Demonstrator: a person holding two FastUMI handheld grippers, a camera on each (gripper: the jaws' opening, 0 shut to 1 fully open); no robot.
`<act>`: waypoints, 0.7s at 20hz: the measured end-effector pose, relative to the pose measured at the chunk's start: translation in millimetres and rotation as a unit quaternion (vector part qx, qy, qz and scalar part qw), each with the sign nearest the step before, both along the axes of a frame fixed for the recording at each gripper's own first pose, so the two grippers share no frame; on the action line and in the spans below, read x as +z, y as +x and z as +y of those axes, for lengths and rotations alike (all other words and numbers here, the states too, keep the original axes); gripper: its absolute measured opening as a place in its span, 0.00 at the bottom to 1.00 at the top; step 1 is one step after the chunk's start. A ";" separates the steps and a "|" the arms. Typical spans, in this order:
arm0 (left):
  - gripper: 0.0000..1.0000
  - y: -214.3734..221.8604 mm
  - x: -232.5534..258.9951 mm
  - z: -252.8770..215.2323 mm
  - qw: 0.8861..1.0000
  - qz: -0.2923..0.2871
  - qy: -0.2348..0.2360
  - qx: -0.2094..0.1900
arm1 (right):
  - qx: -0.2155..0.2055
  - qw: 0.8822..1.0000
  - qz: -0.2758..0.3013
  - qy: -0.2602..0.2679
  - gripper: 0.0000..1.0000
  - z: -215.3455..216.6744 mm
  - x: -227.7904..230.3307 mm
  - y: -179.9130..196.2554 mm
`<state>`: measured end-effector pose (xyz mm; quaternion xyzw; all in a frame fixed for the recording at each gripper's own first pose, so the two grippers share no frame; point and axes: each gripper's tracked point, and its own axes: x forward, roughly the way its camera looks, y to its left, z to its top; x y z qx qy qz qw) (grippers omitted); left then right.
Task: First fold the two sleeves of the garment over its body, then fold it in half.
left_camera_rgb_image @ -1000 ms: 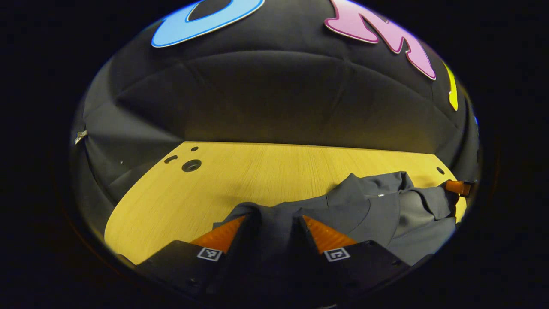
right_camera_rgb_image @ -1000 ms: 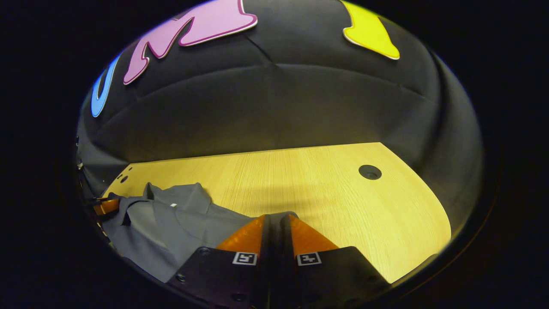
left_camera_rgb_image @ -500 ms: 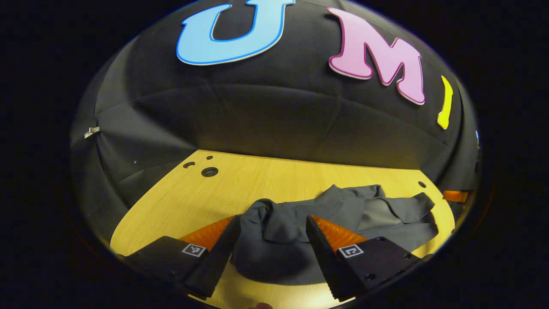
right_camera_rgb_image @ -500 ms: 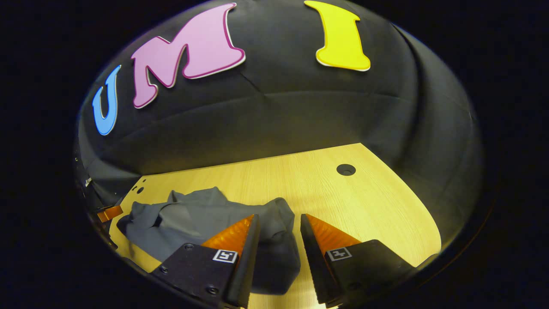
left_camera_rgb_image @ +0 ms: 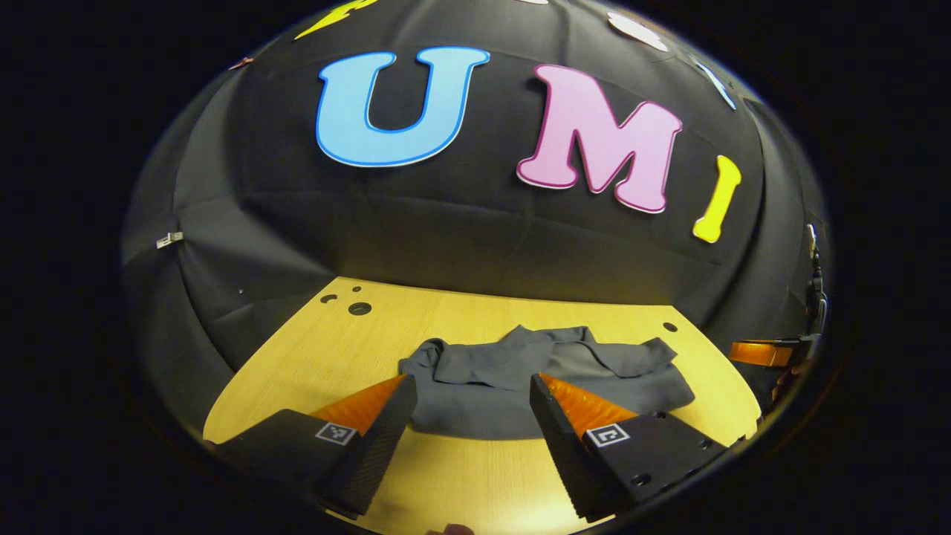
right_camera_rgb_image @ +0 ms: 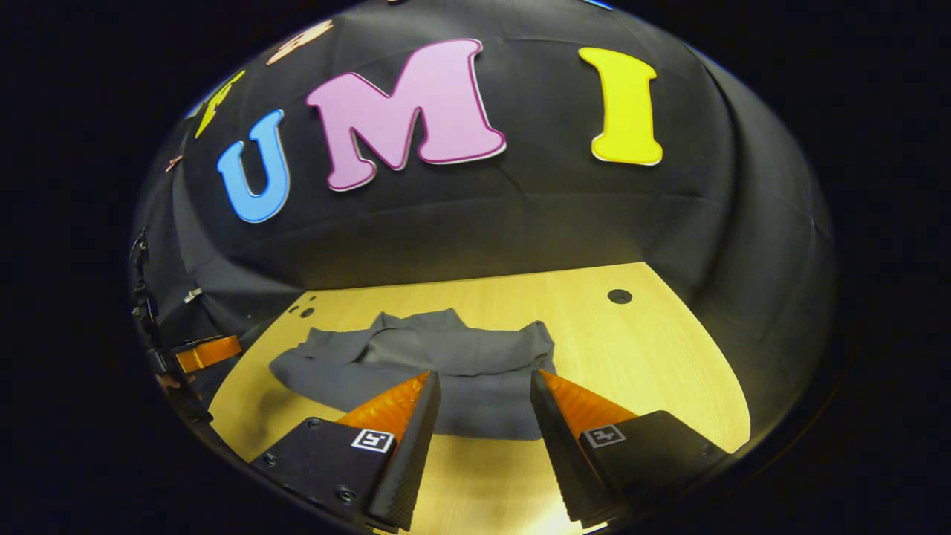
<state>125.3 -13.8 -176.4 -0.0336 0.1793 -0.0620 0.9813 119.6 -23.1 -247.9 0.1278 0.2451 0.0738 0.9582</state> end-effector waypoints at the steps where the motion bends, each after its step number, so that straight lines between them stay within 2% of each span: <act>1: 0.96 -9.8 4.1 -1.5 1.000 -0.002 0.004 -0.006 | 0.002 1.000 -0.004 0.003 0.77 5.1 7.4 -9.3; 6: 0.96 -55.5 14.2 -2.9 1.000 0.003 -0.002 -0.019 | 0.006 0.999 -0.012 0.033 0.77 26.6 28.6 -54.6; 14: 0.96 -91.9 7.1 0.3 1.000 0.021 -0.005 -0.008 | 0.018 1.000 -0.016 0.003 0.77 22.4 35.0 -93.7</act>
